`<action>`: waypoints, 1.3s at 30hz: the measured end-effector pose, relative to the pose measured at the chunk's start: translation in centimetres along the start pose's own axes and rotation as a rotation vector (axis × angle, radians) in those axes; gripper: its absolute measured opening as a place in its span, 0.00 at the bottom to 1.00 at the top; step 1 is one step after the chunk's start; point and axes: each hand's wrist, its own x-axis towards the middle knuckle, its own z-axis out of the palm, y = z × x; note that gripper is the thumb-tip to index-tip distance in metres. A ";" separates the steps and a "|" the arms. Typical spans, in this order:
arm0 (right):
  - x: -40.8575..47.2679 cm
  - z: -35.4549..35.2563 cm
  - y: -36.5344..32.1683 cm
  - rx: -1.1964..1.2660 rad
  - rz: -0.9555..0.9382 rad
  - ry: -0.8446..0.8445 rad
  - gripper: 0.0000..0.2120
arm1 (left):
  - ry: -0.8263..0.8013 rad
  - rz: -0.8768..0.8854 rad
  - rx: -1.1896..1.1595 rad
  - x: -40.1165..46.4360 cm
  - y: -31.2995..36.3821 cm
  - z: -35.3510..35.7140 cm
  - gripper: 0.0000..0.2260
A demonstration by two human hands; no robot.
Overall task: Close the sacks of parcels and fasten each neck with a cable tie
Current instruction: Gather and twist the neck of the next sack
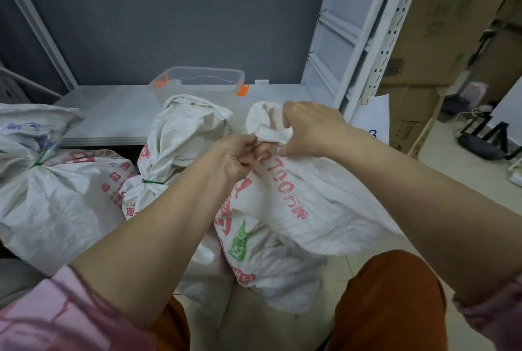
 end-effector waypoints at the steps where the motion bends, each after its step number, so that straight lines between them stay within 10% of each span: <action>1: -0.2 -0.3 0.4 0.000 0.029 -0.037 0.19 | 0.017 0.018 -0.047 0.3 0.2 0.0 0.11; 13: -3.2 1.7 -0.7 -0.655 -0.223 0.387 0.14 | 0.114 0.044 -0.266 0.7 1.7 -0.9 0.17; 16: -3.1 2.9 -0.6 -0.314 -0.184 0.112 0.05 | 0.094 0.014 -0.321 0.3 1.9 -1.3 0.18; 19: -1.7 1.6 -0.2 0.189 -0.017 0.170 0.17 | 0.104 0.030 -0.284 -0.7 1.5 -0.9 0.18; 31: 2.3 0.2 -1.6 0.089 0.084 0.122 0.11 | 0.125 0.074 -0.289 -0.8 0.5 -1.6 0.13; 35: 1.8 0.9 -1.8 -0.154 0.042 0.230 0.20 | 0.336 0.205 0.192 -2.0 0.9 -2.2 0.05; 39: 1.0 2.2 -1.8 -0.484 -0.264 0.473 0.19 | 0.527 0.852 1.080 -2.0 1.9 -3.4 0.12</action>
